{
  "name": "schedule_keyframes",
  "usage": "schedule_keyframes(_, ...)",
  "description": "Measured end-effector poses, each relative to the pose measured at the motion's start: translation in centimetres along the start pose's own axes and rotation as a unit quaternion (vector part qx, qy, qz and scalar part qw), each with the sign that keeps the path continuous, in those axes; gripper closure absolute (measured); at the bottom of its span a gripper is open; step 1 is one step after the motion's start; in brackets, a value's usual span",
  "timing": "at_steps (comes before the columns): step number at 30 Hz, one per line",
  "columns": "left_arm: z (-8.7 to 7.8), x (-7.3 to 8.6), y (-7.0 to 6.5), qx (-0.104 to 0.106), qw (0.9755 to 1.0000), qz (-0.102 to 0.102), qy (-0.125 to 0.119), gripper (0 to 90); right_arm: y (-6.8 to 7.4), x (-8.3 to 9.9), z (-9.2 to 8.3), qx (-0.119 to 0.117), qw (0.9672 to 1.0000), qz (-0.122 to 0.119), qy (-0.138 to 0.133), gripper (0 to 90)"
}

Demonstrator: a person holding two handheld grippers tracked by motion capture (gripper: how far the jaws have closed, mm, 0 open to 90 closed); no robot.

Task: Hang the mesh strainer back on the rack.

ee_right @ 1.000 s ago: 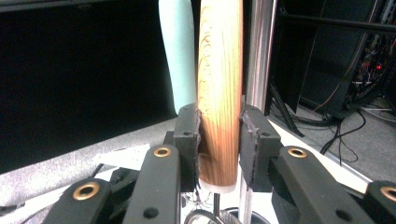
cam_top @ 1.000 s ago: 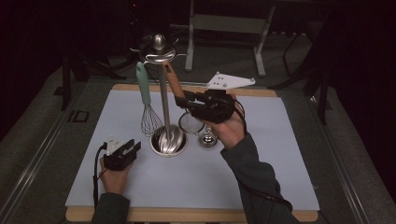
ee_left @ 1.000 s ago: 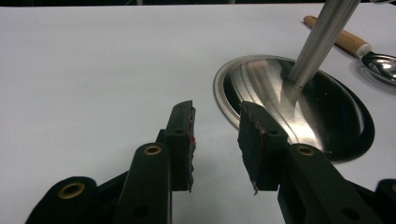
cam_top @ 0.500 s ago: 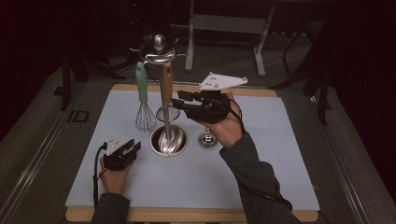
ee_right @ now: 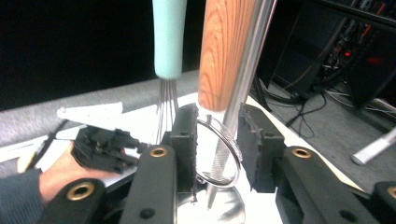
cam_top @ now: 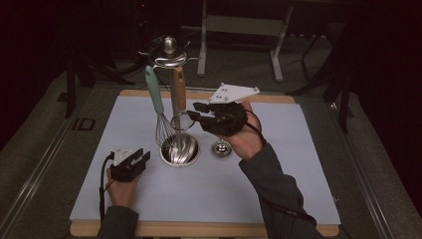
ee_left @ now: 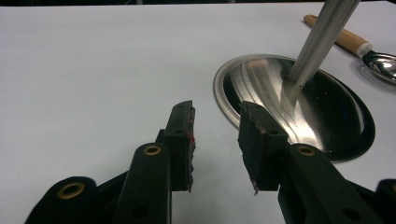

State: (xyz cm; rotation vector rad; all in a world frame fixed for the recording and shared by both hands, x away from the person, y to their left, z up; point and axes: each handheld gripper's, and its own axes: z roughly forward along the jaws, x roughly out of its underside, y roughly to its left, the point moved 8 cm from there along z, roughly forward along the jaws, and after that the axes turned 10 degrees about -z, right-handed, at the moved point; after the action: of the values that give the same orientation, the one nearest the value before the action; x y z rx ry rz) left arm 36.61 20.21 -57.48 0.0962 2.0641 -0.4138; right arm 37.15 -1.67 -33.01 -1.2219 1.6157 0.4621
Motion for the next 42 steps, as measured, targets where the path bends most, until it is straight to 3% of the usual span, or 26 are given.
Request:
schedule_keyframes(5, 0.0, 0.0, 0.0, 0.0, 1.0, -0.002, 0.0, 65.9, 0.2, 1.1, 0.1, 0.011, 0.999, -0.03, 0.032, 70.8)
schedule_keyframes(13, 0.0, 0.0, 0.0, 0.0, 1.0, 0.0, 0.002, 65.8, 0.3, 2.8, 0.3, 0.012, 0.9968, -0.047, 0.064, 70.5)
schedule_keyframes(31, 0.0, 0.0, 0.0, 0.0, 1.0, 0.001, 0.002, 65.8, 0.1, 6.4, 0.2, 0.011, 0.9922, -0.053, 0.112, 69.8)
schedule_keyframes(42, 0.0, 0.0, 0.0, 0.0, 1.0, 0.0, 0.001, 65.8, -0.3, 8.3, -0.6, 0.014, 0.9911, -0.044, 0.125, 69.7)
